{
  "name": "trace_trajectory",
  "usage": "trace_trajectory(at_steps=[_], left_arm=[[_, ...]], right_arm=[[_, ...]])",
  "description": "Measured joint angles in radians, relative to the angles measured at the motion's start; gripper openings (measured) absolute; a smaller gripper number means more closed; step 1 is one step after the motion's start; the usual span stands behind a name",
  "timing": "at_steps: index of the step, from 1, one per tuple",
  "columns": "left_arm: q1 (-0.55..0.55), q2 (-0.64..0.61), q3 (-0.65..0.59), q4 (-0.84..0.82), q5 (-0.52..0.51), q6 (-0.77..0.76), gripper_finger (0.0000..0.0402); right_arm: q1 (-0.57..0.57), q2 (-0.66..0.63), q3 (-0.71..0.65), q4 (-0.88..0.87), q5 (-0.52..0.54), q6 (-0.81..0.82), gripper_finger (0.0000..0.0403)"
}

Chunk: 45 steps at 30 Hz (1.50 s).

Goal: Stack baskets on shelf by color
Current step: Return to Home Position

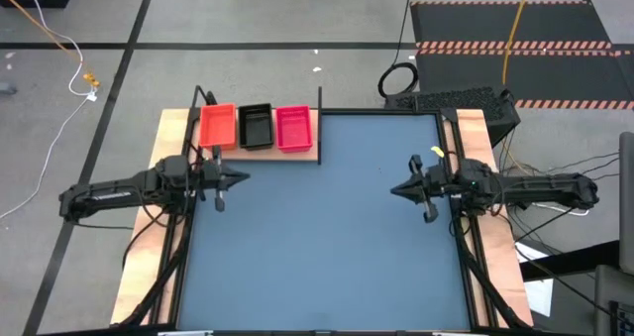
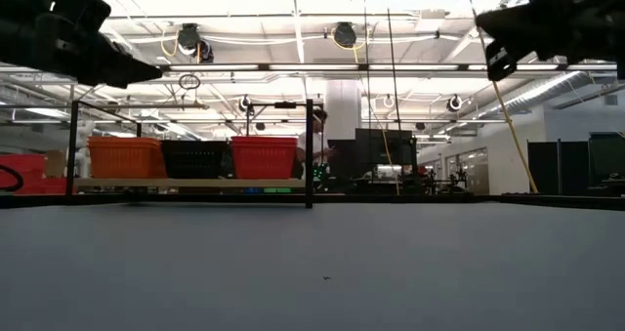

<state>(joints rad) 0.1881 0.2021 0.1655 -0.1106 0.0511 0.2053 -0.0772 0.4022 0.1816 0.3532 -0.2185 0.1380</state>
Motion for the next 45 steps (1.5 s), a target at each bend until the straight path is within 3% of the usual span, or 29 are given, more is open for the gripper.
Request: trace_trajectory(at_steps=[11, 17, 25, 34, 39, 45], left_arm=[[0.002, -0.099, -0.101, -0.007, -0.037, 0.068, 0.0008], [0.002, -0.113, -0.112, 0.004, -0.044, 0.028, 0.0007], [-0.014, -0.104, -0.153, 0.119, -0.024, -0.062, 0.0013], [-0.046, -0.113, -0.14, 0.089, -0.079, 0.032, 0.0007], [-0.047, -0.15, -0.139, 0.083, -0.053, 0.058, 0.001], [-0.077, -0.124, -0.155, 0.117, -0.043, 0.041, 0.0005]], right_arm=[[0.0, -0.194, -0.108, 0.003, -0.021, -0.033, 0.0001], [0.0, -0.267, -0.109, -0.111, -0.019, -0.031, 0.0], [0.0, -0.284, -0.161, -0.107, -0.014, 0.007, 0.0], [-0.001, -0.309, -0.15, -0.138, -0.019, 0.032, 0.0], [-0.001, -0.403, -0.128, -0.214, -0.019, 0.002, 0.0], [-0.001, -0.4, -0.163, -0.205, -0.014, 0.022, 0.0]])
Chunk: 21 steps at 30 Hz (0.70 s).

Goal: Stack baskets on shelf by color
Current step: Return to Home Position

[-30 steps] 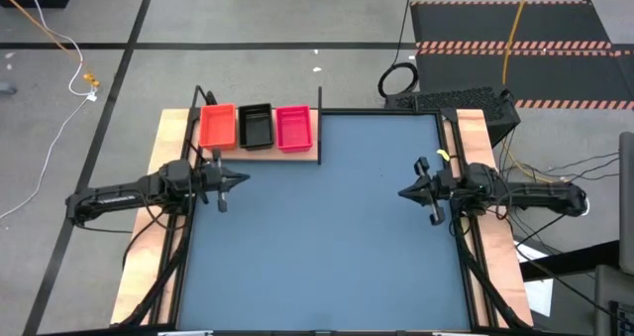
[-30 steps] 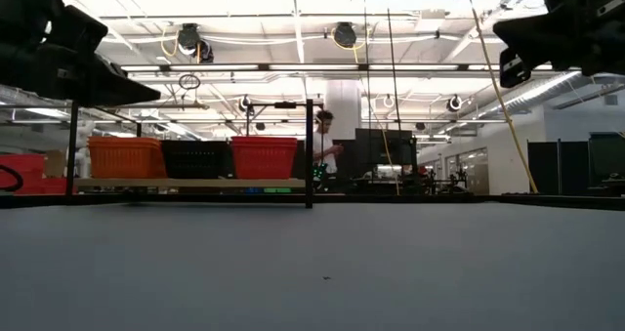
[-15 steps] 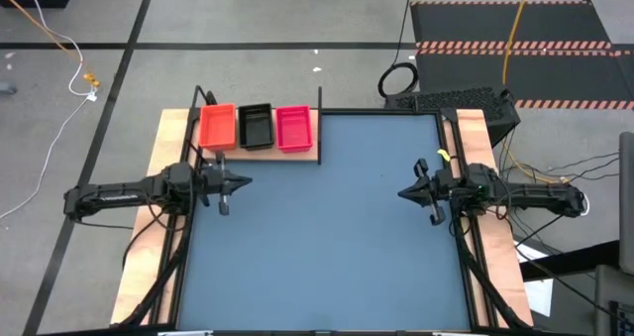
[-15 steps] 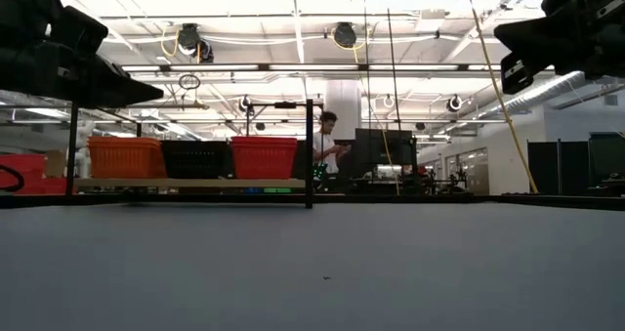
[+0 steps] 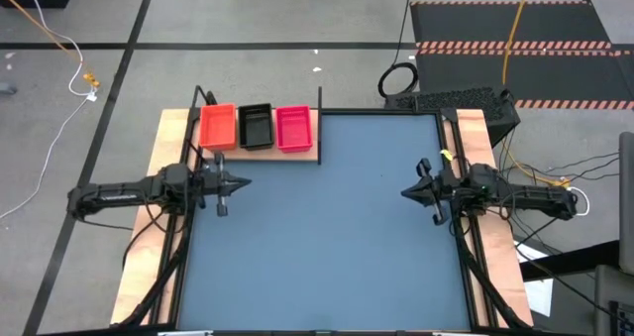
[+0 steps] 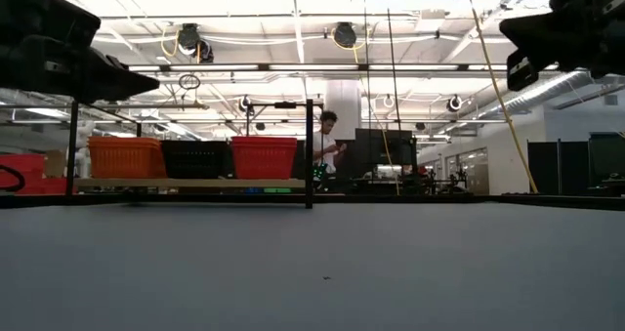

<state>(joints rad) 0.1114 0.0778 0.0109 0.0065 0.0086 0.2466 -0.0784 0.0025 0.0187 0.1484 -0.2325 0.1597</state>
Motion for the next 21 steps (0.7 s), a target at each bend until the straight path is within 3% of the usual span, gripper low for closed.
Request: trace_trajectory(at_steps=[5, 21], left_arm=[[-0.015, 0.05, 0.0, 0.002, 0.013, -0.019, 0.0017], [-0.015, 0.063, -0.001, 0.047, 0.015, -0.041, 0.0019]], right_arm=[[0.01, 0.018, -0.002, -0.004, 0.104, 0.043, 0.0], [0.011, 0.02, -0.004, 0.004, 0.101, 0.037, 0.0]])
